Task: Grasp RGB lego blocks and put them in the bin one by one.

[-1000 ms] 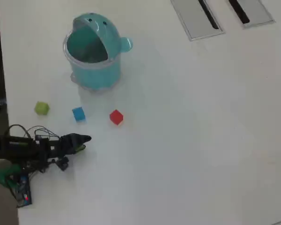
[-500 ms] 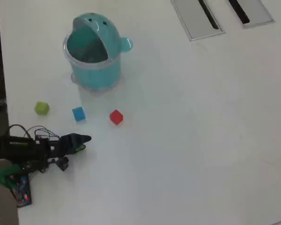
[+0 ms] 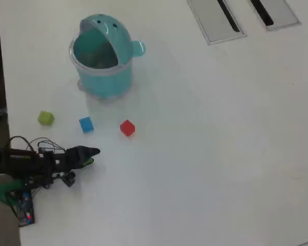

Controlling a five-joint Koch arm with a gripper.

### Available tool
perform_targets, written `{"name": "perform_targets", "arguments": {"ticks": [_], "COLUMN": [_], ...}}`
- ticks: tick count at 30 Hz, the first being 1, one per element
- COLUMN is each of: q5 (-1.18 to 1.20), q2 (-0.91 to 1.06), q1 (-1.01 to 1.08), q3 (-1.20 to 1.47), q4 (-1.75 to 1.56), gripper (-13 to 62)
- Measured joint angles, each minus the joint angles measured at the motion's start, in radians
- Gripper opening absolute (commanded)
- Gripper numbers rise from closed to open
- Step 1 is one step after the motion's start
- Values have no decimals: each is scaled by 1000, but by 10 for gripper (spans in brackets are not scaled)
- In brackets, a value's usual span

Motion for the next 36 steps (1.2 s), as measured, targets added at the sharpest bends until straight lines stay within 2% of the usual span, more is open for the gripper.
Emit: {"name": "perform_targets", "arguments": {"ticks": [20,36], "q5": [-26,-476], "q2": [-2,-2], "q1": [-17,-67], "q3": [0,-2], "q4": [0,-173], "gripper": [330,339]}}
